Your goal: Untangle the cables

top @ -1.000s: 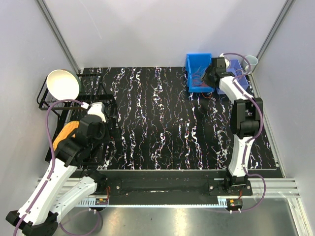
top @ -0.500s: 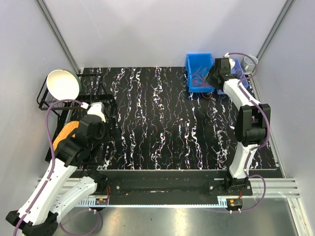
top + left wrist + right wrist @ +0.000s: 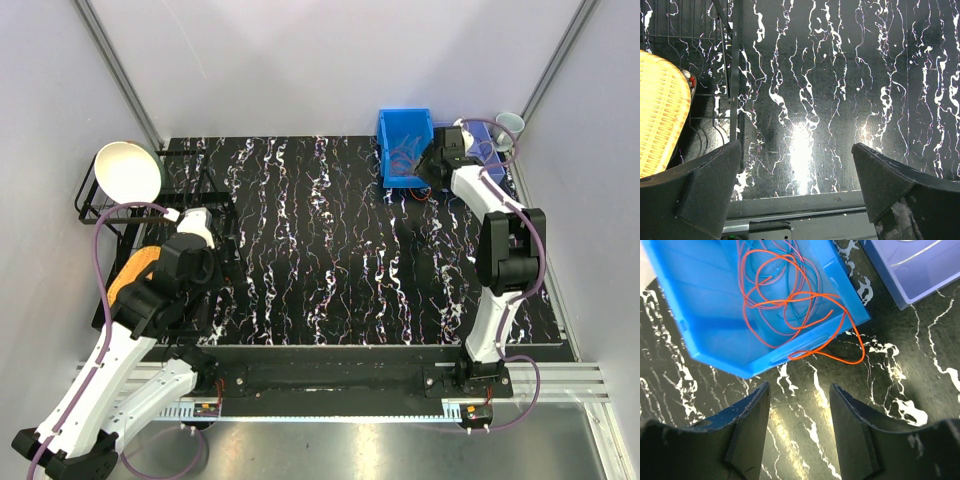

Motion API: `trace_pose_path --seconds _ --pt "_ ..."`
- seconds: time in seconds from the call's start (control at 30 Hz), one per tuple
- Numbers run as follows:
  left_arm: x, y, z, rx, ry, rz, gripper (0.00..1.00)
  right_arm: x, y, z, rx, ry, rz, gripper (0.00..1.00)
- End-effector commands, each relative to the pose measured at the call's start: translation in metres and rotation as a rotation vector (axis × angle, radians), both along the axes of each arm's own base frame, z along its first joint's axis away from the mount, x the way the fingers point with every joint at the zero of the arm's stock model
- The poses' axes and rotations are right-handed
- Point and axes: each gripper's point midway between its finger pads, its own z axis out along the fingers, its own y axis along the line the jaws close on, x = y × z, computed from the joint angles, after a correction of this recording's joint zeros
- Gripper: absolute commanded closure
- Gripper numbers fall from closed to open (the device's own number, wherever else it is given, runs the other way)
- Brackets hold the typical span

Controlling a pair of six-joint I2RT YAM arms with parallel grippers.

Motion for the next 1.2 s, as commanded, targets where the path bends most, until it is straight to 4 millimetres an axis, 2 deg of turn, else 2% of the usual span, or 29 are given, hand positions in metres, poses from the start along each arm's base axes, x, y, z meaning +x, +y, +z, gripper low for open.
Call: trace_pose_path --seconds 0.0,0.07,0.17,0.4,0.63,0.9,1.0,1.07,1.1,1.17 --pt "0.009 0.000 0.007 -0.010 -0.045 0.022 0.04 0.022 0.001 -0.002 0.034 -0.033 -0.015 0.43" --pt "0.008 0.001 0.007 -0.009 -0.045 0.023 0.04 0.025 -0.001 -0.011 0.040 -0.018 -0.024 0.43" --pt "0.009 0.001 0.006 -0.009 -0.043 0.025 0.04 0.032 -0.005 -0.012 0.042 -0.026 -0.032 0.43" --pt "0.009 0.001 0.006 -0.006 -0.039 0.025 0.04 0.045 -0.006 0.005 0.048 -0.071 -0.029 0.44" --pt "0.009 0.001 0.005 -0.004 -0.037 0.026 0.04 0.050 -0.004 0.005 0.062 -0.078 -0.025 0.44" --pt "0.009 0.001 0.005 -0.002 -0.034 0.026 0.04 0.055 -0.003 -0.007 0.066 -0.059 -0.023 0.45" --pt "0.010 0.001 0.005 -0.002 -0.034 0.026 0.04 0.054 -0.002 -0.012 0.063 -0.050 -0.024 0.52" --pt "0.009 0.001 0.004 -0.002 -0.032 0.027 0.04 0.054 -0.002 -0.014 0.063 -0.047 -0.024 0.60" --pt "0.010 0.001 0.005 -0.002 -0.033 0.026 0.04 0.054 -0.002 -0.014 0.064 -0.047 -0.020 0.71" --pt "0.010 0.001 0.004 -0.002 -0.033 0.026 0.04 0.055 -0.002 -0.014 0.061 -0.046 -0.016 0.78"
